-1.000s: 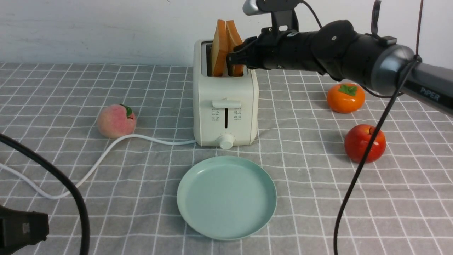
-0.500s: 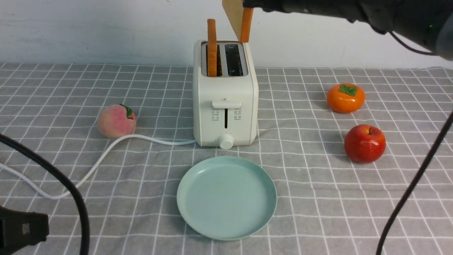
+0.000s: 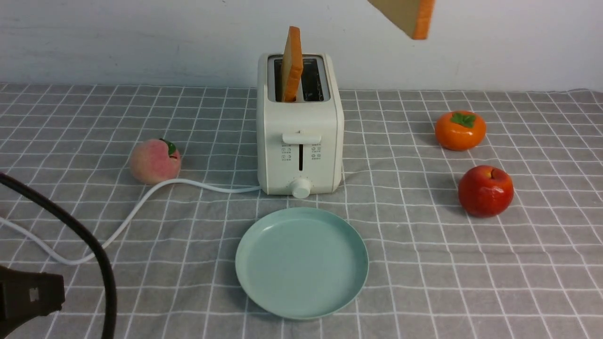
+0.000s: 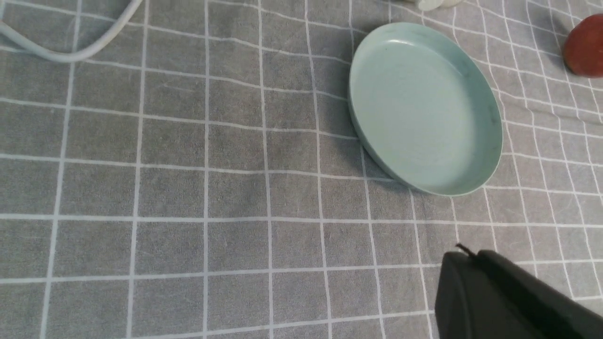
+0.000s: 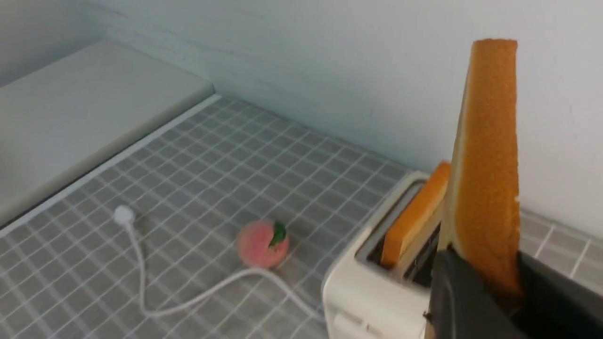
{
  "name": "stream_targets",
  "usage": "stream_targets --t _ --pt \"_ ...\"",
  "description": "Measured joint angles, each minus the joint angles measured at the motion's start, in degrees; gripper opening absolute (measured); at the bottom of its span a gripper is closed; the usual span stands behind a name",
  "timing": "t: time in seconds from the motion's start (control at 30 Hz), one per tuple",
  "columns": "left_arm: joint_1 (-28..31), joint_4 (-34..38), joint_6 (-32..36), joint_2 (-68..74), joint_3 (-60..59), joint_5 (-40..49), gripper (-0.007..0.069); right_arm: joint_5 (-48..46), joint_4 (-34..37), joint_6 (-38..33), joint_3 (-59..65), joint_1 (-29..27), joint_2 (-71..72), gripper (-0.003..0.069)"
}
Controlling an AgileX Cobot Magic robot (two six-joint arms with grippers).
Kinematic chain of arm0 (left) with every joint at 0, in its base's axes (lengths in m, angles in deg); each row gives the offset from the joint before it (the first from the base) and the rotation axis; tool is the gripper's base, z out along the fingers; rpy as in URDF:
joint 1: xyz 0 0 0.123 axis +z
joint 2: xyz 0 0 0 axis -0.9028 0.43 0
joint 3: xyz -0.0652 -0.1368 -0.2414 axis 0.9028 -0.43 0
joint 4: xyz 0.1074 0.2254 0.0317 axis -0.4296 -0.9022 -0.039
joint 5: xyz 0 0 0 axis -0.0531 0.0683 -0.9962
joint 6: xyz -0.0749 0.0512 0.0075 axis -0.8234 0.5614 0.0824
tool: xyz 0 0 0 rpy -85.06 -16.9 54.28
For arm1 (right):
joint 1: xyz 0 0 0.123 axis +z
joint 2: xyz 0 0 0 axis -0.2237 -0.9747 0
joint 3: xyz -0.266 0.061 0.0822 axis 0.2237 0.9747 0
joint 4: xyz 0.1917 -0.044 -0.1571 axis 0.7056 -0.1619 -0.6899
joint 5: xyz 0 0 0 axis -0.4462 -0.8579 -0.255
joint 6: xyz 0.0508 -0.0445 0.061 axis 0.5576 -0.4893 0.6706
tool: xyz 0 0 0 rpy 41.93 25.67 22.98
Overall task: Take toasted bread from bread machine on grey coffee table place on plate.
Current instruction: 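Place the held slice of bread on top of the slice on the plate with the right gripper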
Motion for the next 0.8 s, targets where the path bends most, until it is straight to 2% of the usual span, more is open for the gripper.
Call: stream_targets --t 0.07,0.17,0.33,0.4,0.53,0.6,0.8 --pt "0.0 0.0 0.0 0.0 0.0 -0.7 -0.0014 -10.1 0.5 1.0 0.0 -3.0 2.4 0.009" --pt "0.0 0.0 0.0 0.0 0.0 -1.0 -0.0014 -16.0 3.0 1.8 1.0 -5.4 3.4 0.009" --pt "0.0 0.0 0.0 0.0 0.0 -1.3 -0.0014 -16.4 7.0 2.9 9.8 -6.3 5.4 0.009" --pt "0.0 0.0 0.0 0.0 0.0 -1.3 -0.0014 -16.5 9.4 2.1 17.3 -6.3 5.9 0.009" --pt "0.0 0.0 0.0 0.0 0.0 -1.3 -0.0014 -16.2 14.5 -3.5 28.4 -6.4 5.1 0.009" --pt "0.0 0.0 0.0 0.0 0.0 -1.2 -0.0014 -15.8 21.4 -9.2 36.7 -6.4 2.5 0.009" --pt "0.0 0.0 0.0 0.0 0.0 -1.2 -0.0014 -13.5 31.8 -17.0 41.7 -5.7 -7.3 0.009"
